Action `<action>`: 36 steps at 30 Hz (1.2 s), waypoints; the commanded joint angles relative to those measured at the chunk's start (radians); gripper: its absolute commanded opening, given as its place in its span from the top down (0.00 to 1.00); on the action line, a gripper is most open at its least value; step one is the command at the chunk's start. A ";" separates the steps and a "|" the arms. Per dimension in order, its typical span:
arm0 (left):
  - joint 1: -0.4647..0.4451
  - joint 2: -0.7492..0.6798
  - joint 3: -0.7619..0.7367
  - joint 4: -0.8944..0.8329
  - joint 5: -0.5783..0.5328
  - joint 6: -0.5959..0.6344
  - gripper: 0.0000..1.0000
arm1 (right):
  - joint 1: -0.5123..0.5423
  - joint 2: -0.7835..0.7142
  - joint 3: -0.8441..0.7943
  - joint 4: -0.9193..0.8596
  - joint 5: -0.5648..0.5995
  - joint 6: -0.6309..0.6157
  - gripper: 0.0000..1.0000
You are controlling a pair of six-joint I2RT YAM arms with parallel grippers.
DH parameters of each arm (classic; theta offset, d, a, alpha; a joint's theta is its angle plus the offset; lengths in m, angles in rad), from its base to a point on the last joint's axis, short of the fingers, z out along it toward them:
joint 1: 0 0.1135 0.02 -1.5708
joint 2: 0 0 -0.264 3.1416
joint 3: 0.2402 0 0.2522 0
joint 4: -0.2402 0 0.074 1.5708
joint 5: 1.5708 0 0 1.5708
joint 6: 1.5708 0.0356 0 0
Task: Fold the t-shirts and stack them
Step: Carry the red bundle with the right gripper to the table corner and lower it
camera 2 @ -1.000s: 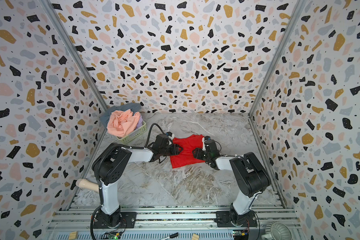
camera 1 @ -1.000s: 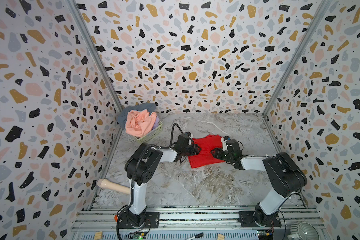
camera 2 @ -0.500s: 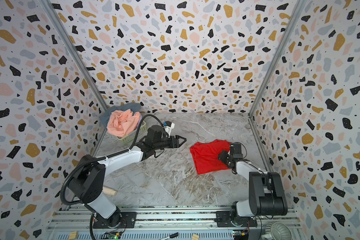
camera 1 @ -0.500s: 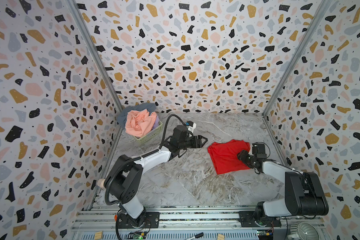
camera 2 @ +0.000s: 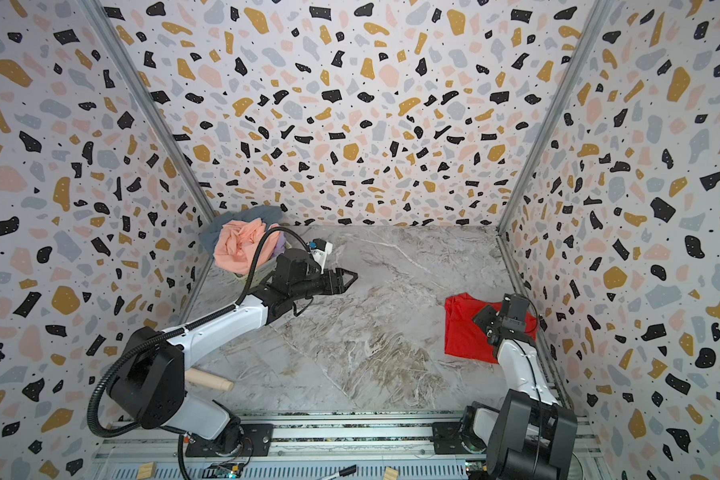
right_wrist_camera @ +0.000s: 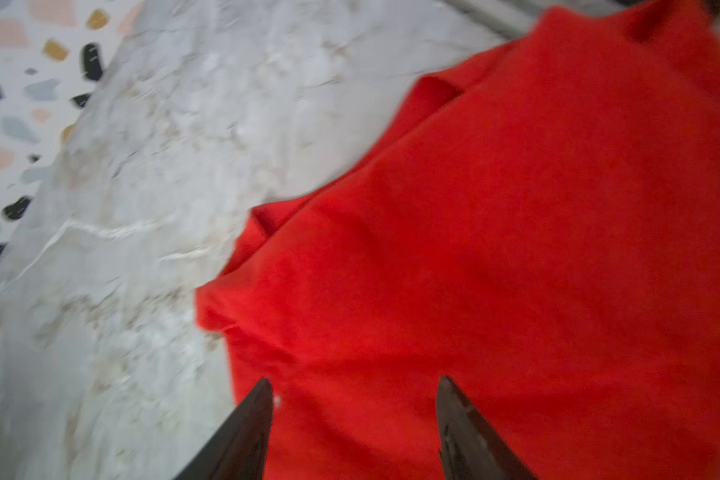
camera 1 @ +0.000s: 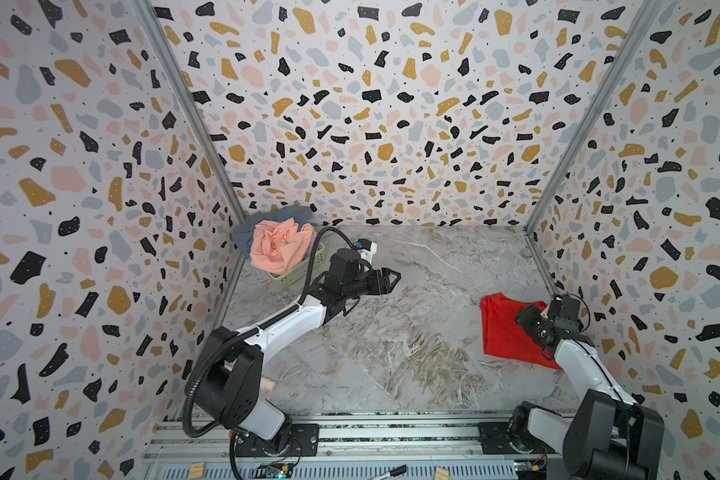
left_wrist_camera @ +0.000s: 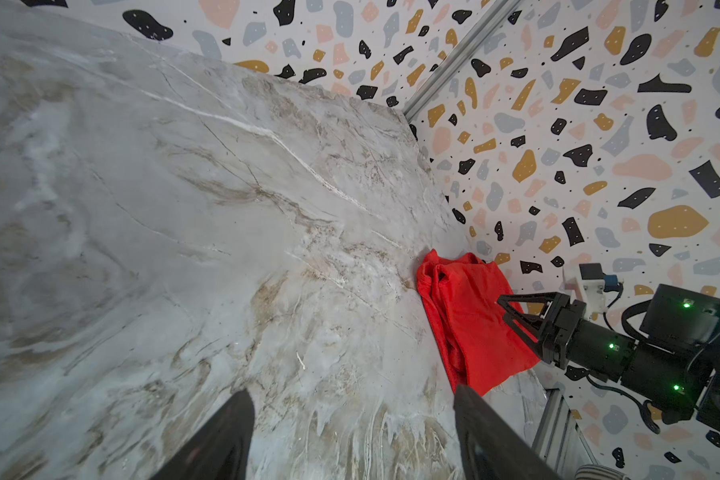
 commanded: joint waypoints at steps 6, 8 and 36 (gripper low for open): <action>0.002 -0.024 -0.020 0.025 -0.011 0.002 0.24 | 0.059 0.186 0.033 0.018 0.038 -0.008 0.37; 0.003 -0.031 -0.026 0.024 -0.023 -0.001 0.24 | 0.038 0.219 0.023 0.020 0.037 -0.027 0.37; 0.070 -0.045 -0.028 -0.025 -0.034 0.007 0.23 | -0.110 0.094 -0.144 -0.025 -0.089 -0.099 0.37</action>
